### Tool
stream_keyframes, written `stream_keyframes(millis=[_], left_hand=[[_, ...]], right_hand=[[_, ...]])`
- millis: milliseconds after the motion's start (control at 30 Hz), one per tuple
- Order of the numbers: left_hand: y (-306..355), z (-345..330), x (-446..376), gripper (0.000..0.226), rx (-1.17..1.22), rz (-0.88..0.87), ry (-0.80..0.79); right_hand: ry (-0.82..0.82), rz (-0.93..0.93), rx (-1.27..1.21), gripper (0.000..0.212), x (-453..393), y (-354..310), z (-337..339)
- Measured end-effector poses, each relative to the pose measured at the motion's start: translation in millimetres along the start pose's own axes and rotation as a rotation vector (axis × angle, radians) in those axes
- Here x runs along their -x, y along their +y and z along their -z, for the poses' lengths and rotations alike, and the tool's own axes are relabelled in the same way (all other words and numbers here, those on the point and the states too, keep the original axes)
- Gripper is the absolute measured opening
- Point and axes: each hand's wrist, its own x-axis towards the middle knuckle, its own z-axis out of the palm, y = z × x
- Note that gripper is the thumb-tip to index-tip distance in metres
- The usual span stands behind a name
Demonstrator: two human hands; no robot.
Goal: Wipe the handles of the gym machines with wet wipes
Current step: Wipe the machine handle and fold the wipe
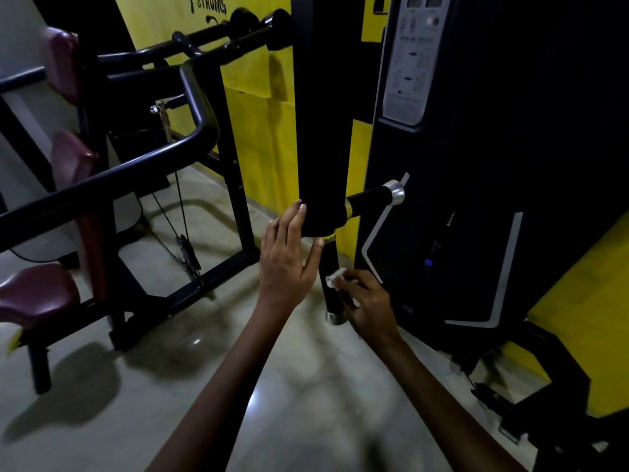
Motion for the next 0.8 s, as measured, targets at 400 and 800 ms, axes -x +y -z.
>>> stream_keyframes(millis=[400, 800], left_hand=[[-3, -5, 0, 0.049, 0.055, 0.02, 0.012], [-7, 4, -2, 0.045, 0.14, 0.013, -0.031]], right_hand=[[0.033, 0.017, -0.014, 0.02, -1, -2, -10], [0.083, 0.067, 0.031, 0.023, -41, -31, -5]])
